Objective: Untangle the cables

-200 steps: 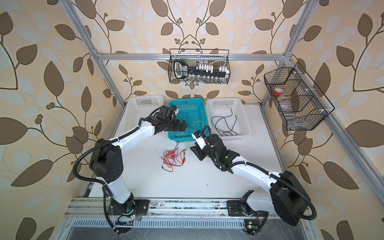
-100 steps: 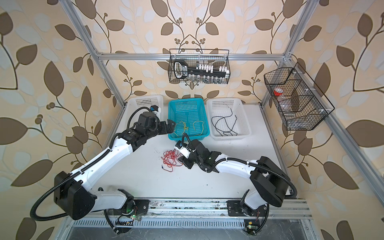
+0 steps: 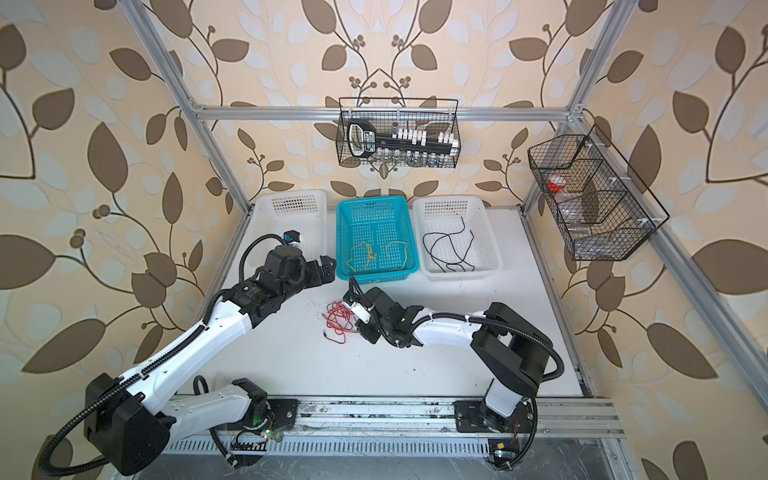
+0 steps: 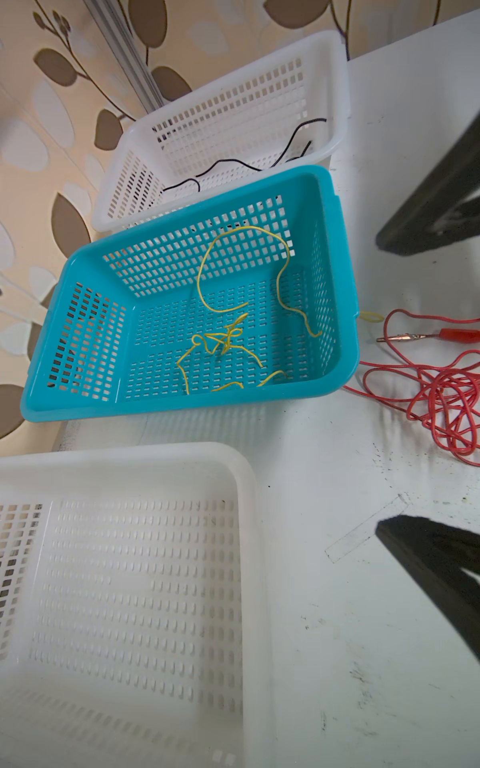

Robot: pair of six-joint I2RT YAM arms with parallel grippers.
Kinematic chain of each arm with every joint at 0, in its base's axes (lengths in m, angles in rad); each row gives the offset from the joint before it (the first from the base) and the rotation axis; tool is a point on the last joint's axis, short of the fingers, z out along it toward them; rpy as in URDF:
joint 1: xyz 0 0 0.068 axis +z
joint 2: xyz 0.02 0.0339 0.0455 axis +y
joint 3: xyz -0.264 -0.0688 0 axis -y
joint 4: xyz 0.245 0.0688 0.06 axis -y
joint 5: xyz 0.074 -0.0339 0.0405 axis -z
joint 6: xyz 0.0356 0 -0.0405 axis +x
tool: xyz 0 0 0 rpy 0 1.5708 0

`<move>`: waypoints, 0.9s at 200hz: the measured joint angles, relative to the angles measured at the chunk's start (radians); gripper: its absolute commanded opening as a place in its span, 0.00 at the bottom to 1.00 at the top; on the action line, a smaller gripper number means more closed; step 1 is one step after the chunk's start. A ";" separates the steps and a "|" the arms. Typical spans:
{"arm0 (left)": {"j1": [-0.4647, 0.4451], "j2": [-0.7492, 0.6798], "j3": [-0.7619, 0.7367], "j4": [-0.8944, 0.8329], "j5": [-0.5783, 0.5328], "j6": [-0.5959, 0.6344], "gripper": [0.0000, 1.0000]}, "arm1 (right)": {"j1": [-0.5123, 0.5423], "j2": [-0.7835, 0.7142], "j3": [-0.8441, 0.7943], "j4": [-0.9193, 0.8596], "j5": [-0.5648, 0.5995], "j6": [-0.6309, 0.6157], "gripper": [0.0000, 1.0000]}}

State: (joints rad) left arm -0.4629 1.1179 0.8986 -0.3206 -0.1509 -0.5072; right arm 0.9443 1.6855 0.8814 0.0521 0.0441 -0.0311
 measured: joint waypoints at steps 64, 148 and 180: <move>0.000 -0.005 -0.038 -0.002 0.000 -0.018 0.99 | 0.000 0.019 0.024 -0.013 0.014 0.014 0.00; 0.000 -0.010 -0.044 0.003 0.013 -0.020 0.99 | -0.031 -0.313 0.024 -0.114 -0.056 -0.036 0.00; 0.000 -0.011 -0.044 0.003 0.025 -0.014 0.99 | -0.109 -0.479 0.003 -0.139 -0.108 -0.037 0.00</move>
State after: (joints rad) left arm -0.4629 1.1069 0.8543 -0.3172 -0.1261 -0.5217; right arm 0.8349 1.2068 0.8841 -0.0872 -0.0639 -0.0677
